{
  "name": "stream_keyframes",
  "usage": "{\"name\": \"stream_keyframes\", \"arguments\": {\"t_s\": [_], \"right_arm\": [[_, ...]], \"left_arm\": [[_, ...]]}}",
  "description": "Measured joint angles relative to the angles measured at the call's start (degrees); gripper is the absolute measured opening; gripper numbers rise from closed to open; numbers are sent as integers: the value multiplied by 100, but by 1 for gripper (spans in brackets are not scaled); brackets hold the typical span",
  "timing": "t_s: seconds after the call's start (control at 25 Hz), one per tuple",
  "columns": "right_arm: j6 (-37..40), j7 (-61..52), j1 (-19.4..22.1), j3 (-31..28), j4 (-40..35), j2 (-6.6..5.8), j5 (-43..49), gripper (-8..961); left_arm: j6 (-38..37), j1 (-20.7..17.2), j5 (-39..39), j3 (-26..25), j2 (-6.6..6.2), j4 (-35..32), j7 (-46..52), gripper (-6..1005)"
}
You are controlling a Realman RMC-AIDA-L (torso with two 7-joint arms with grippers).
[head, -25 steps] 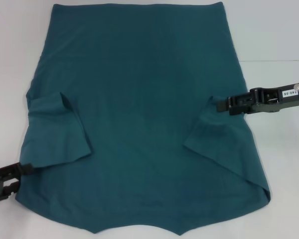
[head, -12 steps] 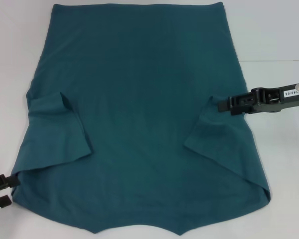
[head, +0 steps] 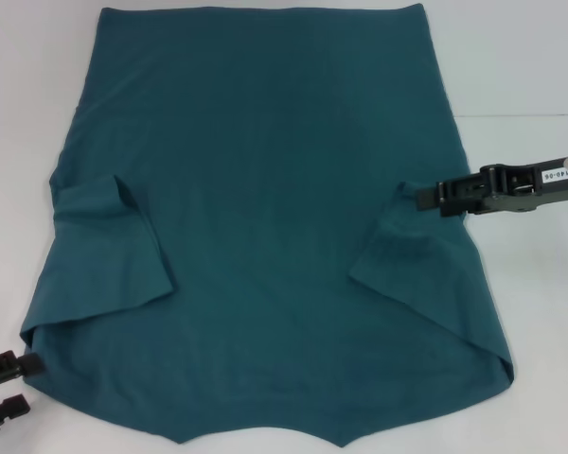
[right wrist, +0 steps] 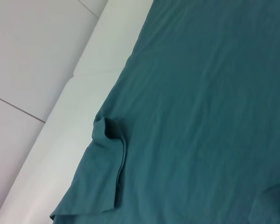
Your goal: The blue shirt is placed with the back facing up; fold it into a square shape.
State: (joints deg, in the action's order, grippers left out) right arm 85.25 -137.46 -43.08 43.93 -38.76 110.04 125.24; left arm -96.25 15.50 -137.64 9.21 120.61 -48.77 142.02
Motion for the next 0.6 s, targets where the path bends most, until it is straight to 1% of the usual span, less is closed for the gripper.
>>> {"name": "stream_keyframes", "arguments": {"t_s": [0.24, 0.44, 0.6], "right_arm": [[-4, 0, 15, -62, 0, -10, 0, 637], [-6, 0, 59, -90, -2, -22, 4, 637], [-12, 2, 83, -97, -6, -27, 0, 637]], "left_arm": [[286, 75, -45, 14, -4, 193, 126, 732], [493, 222, -46, 76, -48, 479, 131, 732], [693, 316, -45, 88, -60, 598, 141, 731]]}}
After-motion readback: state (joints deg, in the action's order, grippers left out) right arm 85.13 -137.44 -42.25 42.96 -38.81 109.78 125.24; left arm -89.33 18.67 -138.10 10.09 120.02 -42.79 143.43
